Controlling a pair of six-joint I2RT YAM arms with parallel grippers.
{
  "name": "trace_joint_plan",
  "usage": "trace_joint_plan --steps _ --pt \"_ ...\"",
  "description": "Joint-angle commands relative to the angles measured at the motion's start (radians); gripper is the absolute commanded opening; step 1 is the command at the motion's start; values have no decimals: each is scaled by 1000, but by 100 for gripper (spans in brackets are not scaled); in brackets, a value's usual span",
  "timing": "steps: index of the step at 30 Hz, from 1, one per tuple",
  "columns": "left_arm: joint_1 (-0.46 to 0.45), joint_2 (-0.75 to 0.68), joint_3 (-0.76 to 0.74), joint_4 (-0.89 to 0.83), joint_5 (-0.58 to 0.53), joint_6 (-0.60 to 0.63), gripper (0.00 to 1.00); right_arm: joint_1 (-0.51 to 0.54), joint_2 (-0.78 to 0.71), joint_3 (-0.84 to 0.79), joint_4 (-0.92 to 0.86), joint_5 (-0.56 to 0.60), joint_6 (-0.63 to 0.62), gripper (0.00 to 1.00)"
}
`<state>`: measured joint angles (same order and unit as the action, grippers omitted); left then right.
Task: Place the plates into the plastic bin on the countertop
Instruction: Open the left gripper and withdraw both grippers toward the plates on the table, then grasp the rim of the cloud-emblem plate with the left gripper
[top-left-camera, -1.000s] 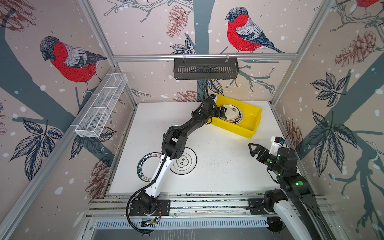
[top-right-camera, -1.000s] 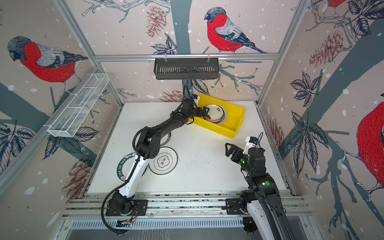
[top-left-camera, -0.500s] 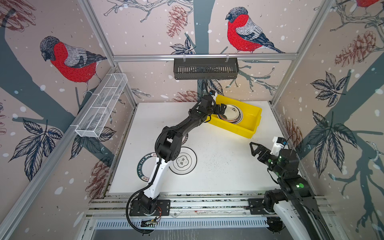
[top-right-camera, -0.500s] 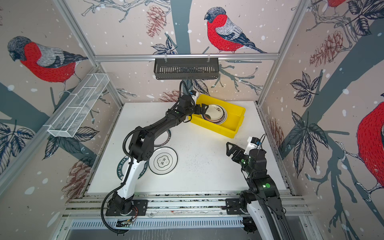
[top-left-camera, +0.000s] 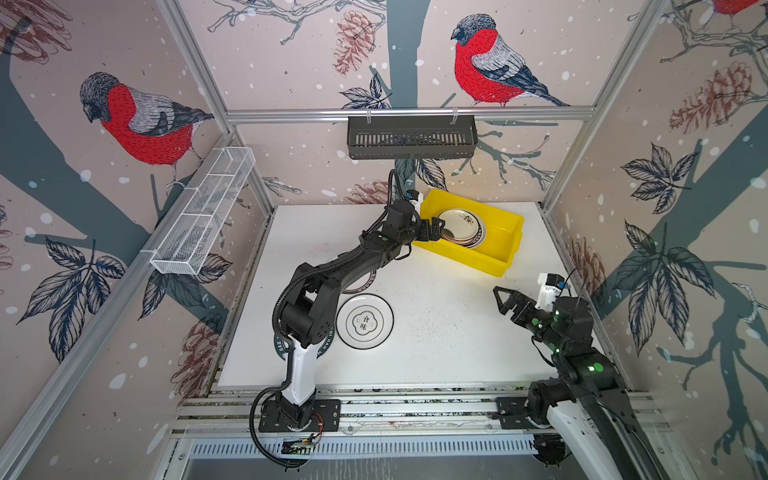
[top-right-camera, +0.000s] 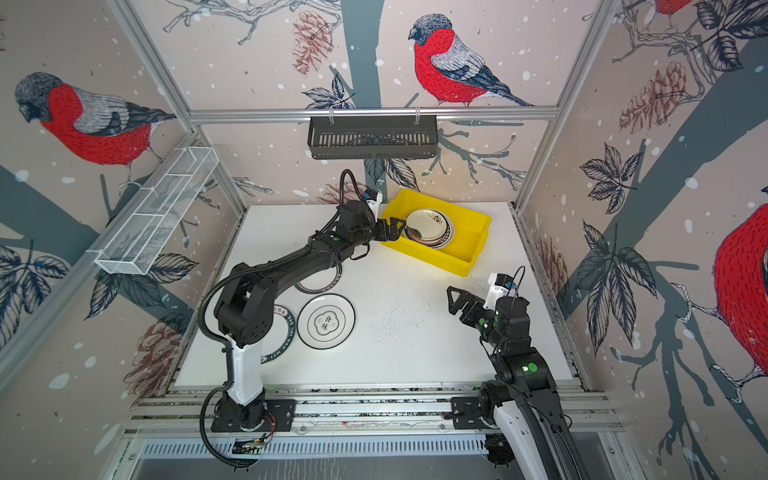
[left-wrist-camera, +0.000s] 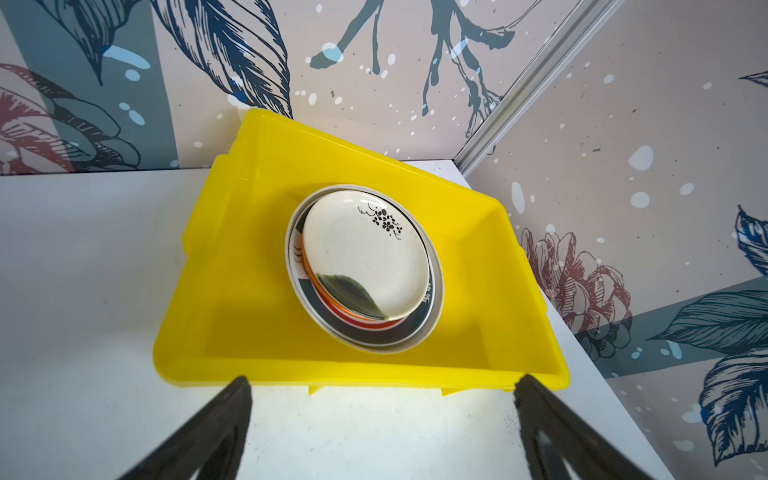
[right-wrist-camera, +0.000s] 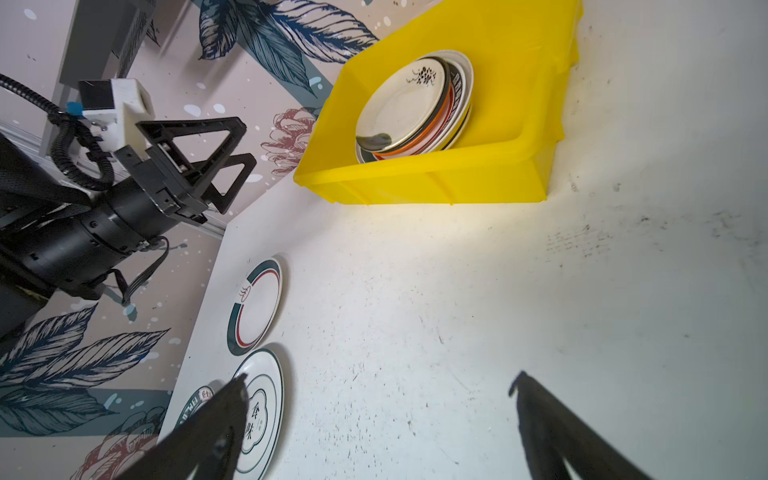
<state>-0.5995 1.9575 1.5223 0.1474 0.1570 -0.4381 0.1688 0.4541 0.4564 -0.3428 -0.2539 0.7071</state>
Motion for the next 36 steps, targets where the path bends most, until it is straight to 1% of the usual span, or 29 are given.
trace_joint_plan --steps 1,6,9,12,15,17,18,22,24,27,28,32,36 --pt "-1 -81 -80 17 -68 -12 98 12 25 -8 68 -46 -19 100" --pt "-5 -259 -314 92 -153 -27 98 64 81 -7 94 -28 -29 100" --pt "-5 -349 -404 103 -175 -30 98 119 118 -14 135 2 -26 100" --pt "-5 -416 -454 72 -181 -22 98 188 185 -21 204 29 -24 100" --pt "6 -481 -490 0 -193 -12 98 260 279 -15 297 52 -16 100" --pt "18 -536 -518 -65 -260 -57 98 305 344 -1 354 61 -9 100" --pt "27 -570 -556 -82 -287 -64 98 331 378 10 382 68 -10 100" --pt "48 -708 -675 -95 -365 -54 98 430 518 73 421 90 -27 100" --pt "73 -754 -711 -129 -359 -79 98 459 591 103 422 80 -30 100" --pt "136 -807 -762 -192 -278 -125 98 501 678 124 449 71 -34 100" --pt "148 -825 -779 -221 -269 -136 98 516 696 125 466 69 -36 100" --pt "173 -917 -851 -317 -268 -154 98 557 756 120 543 79 -31 100" --pt "200 -1033 -910 -413 -228 -184 98 579 851 128 600 57 -20 100"
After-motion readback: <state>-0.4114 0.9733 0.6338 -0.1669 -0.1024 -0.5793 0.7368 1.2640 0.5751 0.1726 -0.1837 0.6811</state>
